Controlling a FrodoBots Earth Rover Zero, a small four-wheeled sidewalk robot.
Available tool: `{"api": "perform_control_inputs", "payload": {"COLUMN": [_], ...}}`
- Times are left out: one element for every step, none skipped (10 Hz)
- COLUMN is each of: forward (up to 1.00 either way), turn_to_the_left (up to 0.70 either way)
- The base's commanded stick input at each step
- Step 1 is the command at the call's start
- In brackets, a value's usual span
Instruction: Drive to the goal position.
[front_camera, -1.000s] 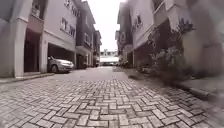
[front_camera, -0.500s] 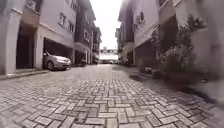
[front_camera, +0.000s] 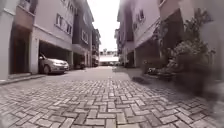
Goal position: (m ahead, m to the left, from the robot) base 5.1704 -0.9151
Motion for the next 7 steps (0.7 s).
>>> {"api": "perform_control_inputs", "payload": {"forward": [1.00, 1.00, 1.00, 1.00, 1.00, 1.00, 1.00], "turn_to_the_left": [0.00, 0.00, 0.00, 0.00, 0.00, -0.24, -0.15]}}
